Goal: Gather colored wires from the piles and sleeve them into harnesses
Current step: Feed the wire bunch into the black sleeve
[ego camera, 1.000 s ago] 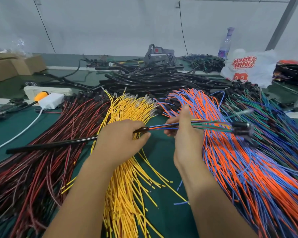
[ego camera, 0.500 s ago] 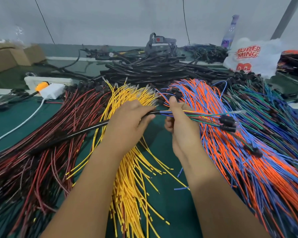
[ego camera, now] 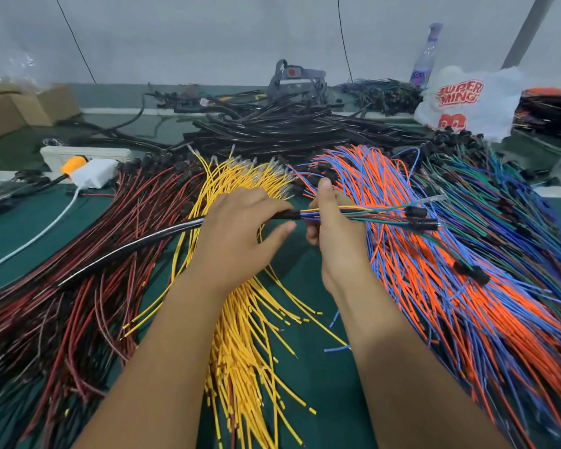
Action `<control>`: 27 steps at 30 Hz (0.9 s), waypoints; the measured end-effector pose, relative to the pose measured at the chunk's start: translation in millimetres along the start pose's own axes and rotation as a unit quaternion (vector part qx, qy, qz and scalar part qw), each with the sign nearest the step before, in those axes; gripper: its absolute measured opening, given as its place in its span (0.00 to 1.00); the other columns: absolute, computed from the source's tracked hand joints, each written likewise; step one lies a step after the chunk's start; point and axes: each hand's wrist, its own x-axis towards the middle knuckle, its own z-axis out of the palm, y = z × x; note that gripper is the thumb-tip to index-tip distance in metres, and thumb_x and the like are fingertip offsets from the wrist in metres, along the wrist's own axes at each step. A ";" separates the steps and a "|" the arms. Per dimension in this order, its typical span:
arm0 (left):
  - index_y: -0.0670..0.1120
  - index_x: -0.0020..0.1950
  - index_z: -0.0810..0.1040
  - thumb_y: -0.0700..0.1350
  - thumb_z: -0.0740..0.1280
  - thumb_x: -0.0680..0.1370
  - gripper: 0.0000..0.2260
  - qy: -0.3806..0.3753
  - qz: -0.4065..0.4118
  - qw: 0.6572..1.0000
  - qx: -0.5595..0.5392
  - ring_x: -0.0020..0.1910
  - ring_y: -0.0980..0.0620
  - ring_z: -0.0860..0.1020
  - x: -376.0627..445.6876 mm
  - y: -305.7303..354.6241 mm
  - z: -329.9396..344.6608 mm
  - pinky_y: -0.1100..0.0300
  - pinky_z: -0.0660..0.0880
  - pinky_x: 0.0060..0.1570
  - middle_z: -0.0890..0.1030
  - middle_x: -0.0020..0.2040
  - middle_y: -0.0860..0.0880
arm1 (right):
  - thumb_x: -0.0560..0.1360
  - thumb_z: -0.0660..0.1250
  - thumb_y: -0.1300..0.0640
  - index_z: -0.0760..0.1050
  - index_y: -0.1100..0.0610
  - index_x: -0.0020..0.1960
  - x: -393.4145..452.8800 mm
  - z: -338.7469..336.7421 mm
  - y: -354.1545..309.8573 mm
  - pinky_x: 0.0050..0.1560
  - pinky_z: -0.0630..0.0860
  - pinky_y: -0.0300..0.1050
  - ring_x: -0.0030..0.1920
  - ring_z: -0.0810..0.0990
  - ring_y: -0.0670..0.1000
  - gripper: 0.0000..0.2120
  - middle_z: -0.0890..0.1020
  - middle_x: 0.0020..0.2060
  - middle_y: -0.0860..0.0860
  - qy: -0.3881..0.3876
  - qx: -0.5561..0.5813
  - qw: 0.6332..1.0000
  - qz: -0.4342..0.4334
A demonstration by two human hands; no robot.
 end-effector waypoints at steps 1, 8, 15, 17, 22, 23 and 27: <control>0.51 0.57 0.81 0.54 0.64 0.77 0.13 0.010 0.004 1.000 0.009 0.44 0.49 0.74 0.0 -0.4 -0.4 0.54 0.67 0.44 0.78 0.43 0.53 | 0.79 0.64 0.46 0.70 0.52 0.36 0.4 0.2 -0.2 0.24 0.67 0.33 0.26 0.69 0.44 0.15 0.73 0.27 0.46 0.008 0.010 1.000 0.002; 0.55 0.61 0.80 0.50 0.67 0.78 0.13 -0.015 -0.032 0.999 0.010 0.43 0.47 0.74 -1.3 -6.9 2.5 0.54 0.67 0.42 0.76 0.39 0.54 | 0.77 0.69 0.54 0.67 0.55 0.33 0.6 0.5 1.9 0.27 0.70 0.36 0.24 0.72 0.44 0.17 0.74 0.23 0.45 0.006 0.040 0.998 -0.041; 0.55 0.59 0.78 0.52 0.64 0.79 0.10 -0.057 -0.053 0.996 -0.037 0.48 0.53 0.76 -5.6 -4.3 7.9 0.56 0.74 0.42 0.80 0.48 0.56 | 0.77 0.69 0.53 0.65 0.55 0.34 1.1 0.6 2.7 0.28 0.66 0.36 0.25 0.67 0.44 0.18 0.69 0.24 0.49 0.010 0.018 0.999 -0.035; 0.55 0.58 0.78 0.52 0.65 0.78 0.10 -0.050 -0.049 0.997 -0.039 0.46 0.54 0.76 -4.9 -2.4 7.9 0.56 0.73 0.41 0.79 0.46 0.56 | 0.77 0.69 0.52 0.66 0.54 0.34 0.9 -0.6 2.3 0.28 0.66 0.36 0.24 0.66 0.44 0.17 0.69 0.24 0.48 0.013 0.016 0.999 -0.028; 0.51 0.58 0.81 0.46 0.69 0.76 0.11 0.001 0.000 1.000 0.026 0.44 0.47 0.75 -1.5 -0.8 5.8 0.54 0.68 0.41 0.77 0.42 0.51 | 0.75 0.71 0.54 0.68 0.55 0.35 1.1 1.2 2.3 0.26 0.71 0.36 0.24 0.72 0.43 0.15 0.74 0.22 0.46 0.018 0.039 0.999 -0.009; 0.52 0.58 0.81 0.46 0.70 0.75 0.12 0.016 0.005 0.999 0.037 0.44 0.47 0.75 -1.1 -1.0 4.9 0.54 0.66 0.42 0.77 0.42 0.51 | 0.75 0.71 0.54 0.68 0.55 0.35 1.1 1.8 2.5 0.27 0.71 0.37 0.24 0.73 0.44 0.15 0.74 0.22 0.45 0.017 0.045 0.999 -0.009; 0.53 0.58 0.82 0.50 0.70 0.75 0.12 0.060 0.012 0.997 0.055 0.45 0.48 0.73 -1.0 0.3 3.8 0.55 0.62 0.45 0.77 0.43 0.52 | 0.76 0.70 0.55 0.69 0.55 0.35 0.6 1.0 0.6 0.28 0.71 0.39 0.25 0.73 0.46 0.14 0.75 0.25 0.47 0.005 0.083 0.996 0.008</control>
